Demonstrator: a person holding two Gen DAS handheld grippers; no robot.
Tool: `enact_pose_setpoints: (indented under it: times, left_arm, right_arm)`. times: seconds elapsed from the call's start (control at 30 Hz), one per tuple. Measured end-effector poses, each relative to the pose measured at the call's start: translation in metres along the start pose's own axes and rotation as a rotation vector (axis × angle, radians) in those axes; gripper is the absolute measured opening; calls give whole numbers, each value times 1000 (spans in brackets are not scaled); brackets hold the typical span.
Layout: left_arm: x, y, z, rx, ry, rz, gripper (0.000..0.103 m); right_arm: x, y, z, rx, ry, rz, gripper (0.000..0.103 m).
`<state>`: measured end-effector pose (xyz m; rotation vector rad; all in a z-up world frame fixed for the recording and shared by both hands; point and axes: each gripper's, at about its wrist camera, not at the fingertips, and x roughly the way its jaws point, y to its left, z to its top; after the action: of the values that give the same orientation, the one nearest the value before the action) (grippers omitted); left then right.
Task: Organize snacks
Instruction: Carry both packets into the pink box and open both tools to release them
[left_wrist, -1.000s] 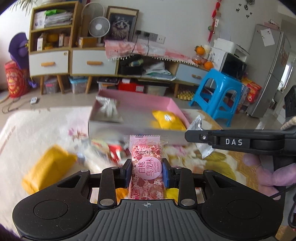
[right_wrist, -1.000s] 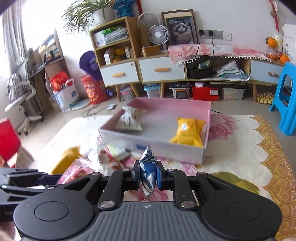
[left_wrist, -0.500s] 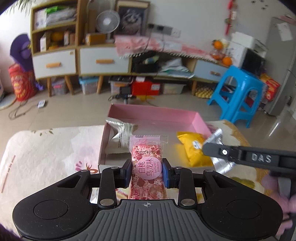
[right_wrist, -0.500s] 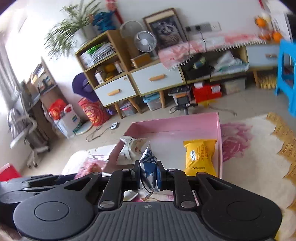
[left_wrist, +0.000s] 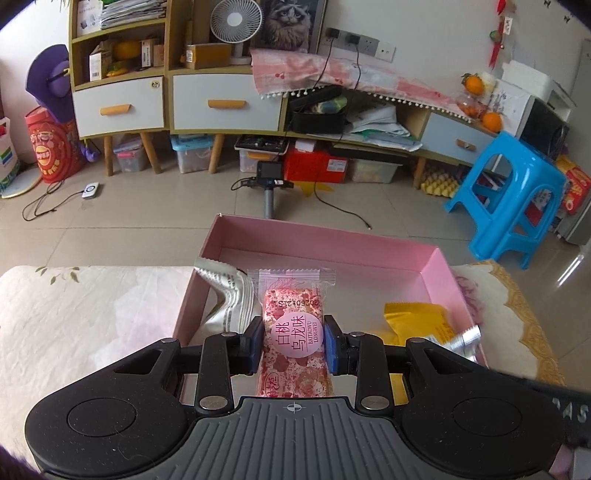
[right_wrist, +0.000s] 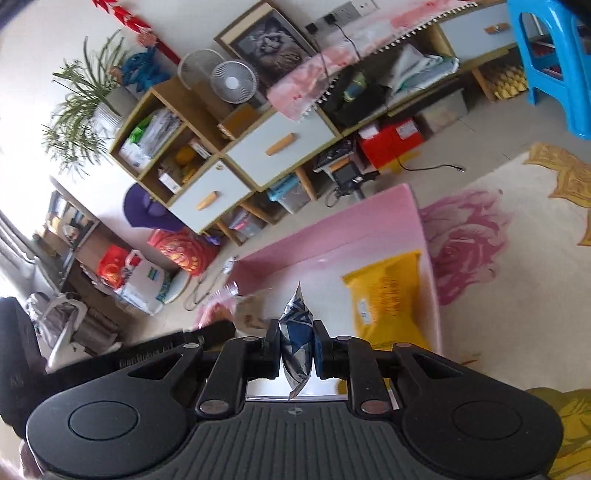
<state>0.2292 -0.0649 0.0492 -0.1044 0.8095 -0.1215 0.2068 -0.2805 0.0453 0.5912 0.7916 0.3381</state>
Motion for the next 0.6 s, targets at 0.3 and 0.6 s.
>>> enact_pose_setpoints:
  times: [0.3,0.6]
  left_arm:
    - [12,-8,5,5,-21,14,33]
    - [2,-2,-1,16,-17,30,37]
  right_arm:
    - [-2,-6,2,24,-1,-9,15]
    - [-5,-5,6,6,1,-24,32]
